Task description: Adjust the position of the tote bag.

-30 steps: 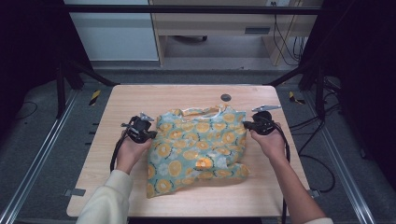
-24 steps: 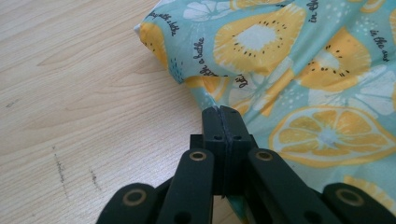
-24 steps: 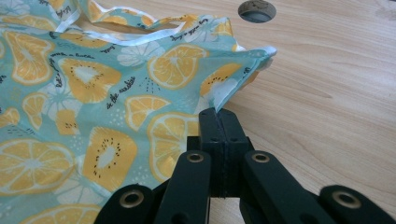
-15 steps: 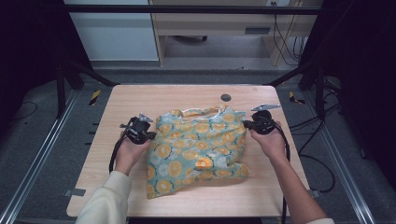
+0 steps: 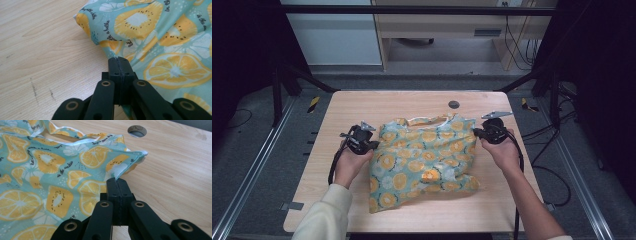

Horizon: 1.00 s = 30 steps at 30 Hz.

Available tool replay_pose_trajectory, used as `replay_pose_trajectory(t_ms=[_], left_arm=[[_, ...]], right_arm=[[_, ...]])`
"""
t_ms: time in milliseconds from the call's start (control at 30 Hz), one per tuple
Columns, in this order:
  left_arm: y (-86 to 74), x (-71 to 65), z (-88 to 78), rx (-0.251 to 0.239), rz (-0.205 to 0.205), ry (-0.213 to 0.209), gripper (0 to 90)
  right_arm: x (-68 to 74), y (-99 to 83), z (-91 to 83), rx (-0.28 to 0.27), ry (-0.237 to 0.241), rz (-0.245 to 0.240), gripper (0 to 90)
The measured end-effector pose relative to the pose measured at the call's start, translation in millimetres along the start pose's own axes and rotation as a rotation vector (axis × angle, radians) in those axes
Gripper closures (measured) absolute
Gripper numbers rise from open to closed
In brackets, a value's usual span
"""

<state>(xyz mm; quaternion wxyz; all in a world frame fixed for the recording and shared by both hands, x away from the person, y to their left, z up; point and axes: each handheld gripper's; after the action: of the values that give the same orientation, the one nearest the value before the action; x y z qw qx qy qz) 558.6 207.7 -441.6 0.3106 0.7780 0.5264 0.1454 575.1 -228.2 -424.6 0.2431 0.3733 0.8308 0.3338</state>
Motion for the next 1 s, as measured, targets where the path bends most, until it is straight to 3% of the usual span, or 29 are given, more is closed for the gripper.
replay_pose_trajectory(t_ms=[467, 1000], left_arm=[[1.6, -11.0, -33.4, -0.071, 0.062, 0.009, 90.0], [-20.0, -23.3, -71.0, -0.167, 0.114, -0.008, 90.0]], right_arm=[[11.2, 5.3, -37.5, -0.073, -0.022, -0.068, 90.0], [31.1, -6.2, -75.5, -0.162, -0.017, -0.115, 90.0]])
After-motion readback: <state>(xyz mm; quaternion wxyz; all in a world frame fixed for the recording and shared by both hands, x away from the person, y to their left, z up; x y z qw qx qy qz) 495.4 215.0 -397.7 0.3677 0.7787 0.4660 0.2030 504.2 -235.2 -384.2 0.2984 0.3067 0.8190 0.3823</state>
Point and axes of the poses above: each handheld gripper's, and its own axes: z roughly forward along the jaws, y roughly out of its top, x roughly to its left, and after that the axes turned 13 degrees about -z, right-handed
